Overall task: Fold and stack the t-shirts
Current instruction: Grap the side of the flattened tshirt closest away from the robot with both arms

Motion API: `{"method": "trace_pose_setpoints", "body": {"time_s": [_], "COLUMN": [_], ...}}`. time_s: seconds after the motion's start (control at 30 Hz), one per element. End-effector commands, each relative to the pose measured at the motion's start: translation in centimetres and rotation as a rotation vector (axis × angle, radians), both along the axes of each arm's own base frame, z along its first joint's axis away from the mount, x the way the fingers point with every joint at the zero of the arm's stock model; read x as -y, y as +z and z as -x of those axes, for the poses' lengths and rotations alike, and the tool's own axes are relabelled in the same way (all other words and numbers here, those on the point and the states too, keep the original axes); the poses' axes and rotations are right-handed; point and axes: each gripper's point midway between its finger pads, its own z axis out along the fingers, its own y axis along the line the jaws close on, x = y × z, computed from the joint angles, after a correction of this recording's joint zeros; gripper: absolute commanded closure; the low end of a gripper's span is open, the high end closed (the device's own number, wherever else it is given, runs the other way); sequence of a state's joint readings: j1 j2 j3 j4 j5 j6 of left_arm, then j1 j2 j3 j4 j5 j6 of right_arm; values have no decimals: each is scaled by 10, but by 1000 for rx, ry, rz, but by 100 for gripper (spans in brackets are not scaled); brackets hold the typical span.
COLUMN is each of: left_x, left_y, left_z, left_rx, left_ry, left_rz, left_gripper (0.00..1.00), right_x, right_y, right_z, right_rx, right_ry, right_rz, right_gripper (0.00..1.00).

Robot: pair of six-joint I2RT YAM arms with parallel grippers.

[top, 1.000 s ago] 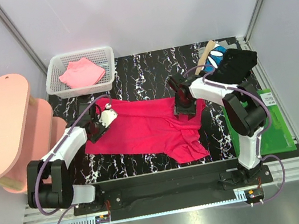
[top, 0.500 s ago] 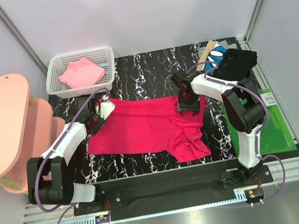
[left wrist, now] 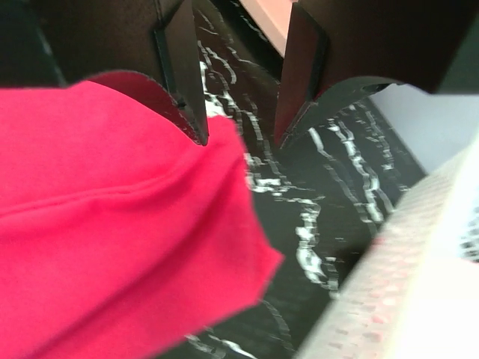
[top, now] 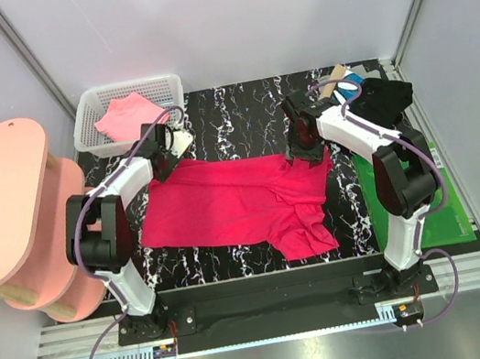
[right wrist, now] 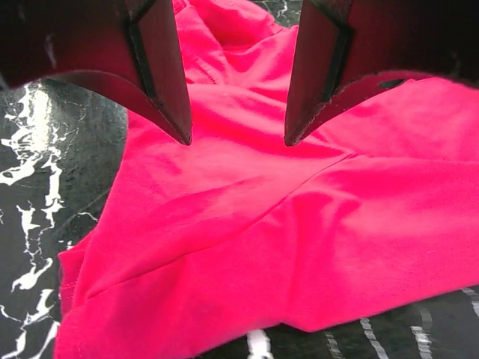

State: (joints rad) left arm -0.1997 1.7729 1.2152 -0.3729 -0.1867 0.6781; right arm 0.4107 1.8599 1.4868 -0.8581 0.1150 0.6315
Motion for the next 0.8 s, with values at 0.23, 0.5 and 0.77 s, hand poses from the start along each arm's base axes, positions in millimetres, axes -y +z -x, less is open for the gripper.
{"method": "trace_pose_setpoints", "body": {"time_s": [0.23,0.5,0.77], "left_x": [5,5,6], "left_y": [-17,-30,-44], "left_z": [13,10,11], "left_rx": [-50,-80,-117], "left_ry": [-33,-38,-46], "left_rz": [1,-14,-22], "left_gripper": [55,60,76], "right_x": [31,30,33], "right_y": [-40,-48,-50], "right_z": [-9,-14,-16], "right_rx": [-68,-79,-80], "right_ry": [-54,-58,-64], "right_rz": [73,64,70], "right_gripper": [41,41,41]}}
